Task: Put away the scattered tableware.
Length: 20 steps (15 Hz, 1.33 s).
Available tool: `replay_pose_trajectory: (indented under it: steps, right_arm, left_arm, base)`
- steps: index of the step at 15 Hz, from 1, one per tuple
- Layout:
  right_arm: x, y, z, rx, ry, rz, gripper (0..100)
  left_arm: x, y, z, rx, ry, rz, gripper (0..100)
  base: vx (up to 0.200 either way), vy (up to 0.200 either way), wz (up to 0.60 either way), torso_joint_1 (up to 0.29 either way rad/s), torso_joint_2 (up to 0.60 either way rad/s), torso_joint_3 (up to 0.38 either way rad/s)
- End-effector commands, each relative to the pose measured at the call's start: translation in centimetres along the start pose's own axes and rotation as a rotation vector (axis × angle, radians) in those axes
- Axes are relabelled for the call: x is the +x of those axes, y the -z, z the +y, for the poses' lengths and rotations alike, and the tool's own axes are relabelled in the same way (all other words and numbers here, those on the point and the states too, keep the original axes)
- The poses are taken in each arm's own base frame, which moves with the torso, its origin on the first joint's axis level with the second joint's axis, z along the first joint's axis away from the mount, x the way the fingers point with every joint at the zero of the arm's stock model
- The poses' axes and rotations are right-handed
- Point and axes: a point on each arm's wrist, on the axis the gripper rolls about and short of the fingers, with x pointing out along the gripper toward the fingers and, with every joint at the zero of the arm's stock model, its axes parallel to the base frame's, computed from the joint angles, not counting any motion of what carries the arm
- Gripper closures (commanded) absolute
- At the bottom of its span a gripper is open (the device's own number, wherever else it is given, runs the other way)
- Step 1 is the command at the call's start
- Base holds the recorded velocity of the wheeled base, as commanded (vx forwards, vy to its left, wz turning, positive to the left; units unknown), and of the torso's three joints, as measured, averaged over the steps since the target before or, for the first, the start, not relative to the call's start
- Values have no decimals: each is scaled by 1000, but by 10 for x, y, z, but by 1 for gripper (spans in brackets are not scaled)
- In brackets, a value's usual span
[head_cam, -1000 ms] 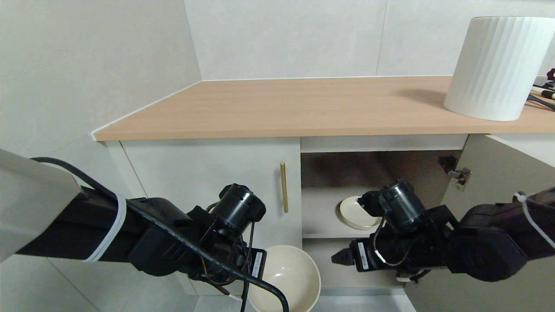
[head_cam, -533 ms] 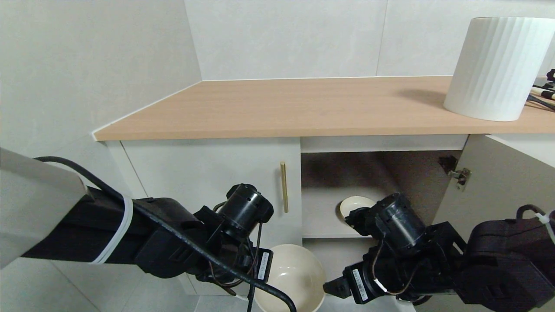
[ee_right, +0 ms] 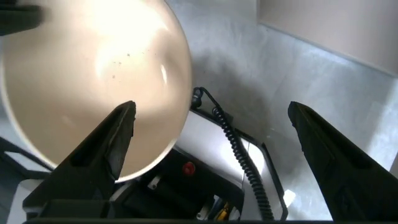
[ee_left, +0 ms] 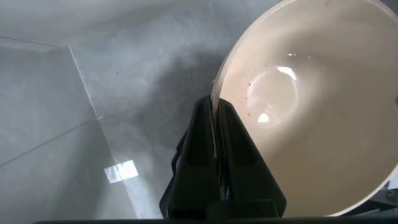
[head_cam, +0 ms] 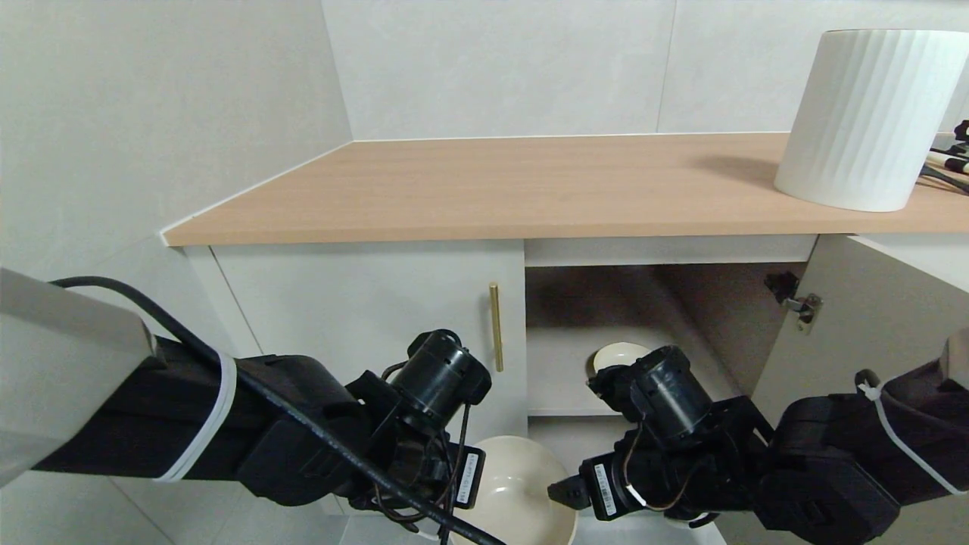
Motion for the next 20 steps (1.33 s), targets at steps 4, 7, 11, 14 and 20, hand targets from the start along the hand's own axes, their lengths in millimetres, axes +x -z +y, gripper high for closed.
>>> replay_pose_trajectory:
  steps: [4,7,11,14,20]
  right_arm:
    - [10,4,-1,1,11,26,0]
    - [11,2,-1,1,9,22,0]
    - [12,3,-1,4,11,26,100]
    - [12,3,-1,3,11,26,100]
    - [11,2,-1,3,10,23,100]
  left_arm:
    - [-1,1,-1,3,4,-2,100]
    - [-2,1,-2,4,5,-3,100]
    - [-1,1,-3,6,5,0,100]
    - [0,2,-3,7,3,5,100]
    - [0,1,-3,3,5,1,100]
  base:
    - [0,0,0,0,0,0]
    - [0,0,0,0,0,0]
    - [0,0,0,0,0,0]
    - [0,0,0,0,0,0]
    - [0,0,0,0,0,0]
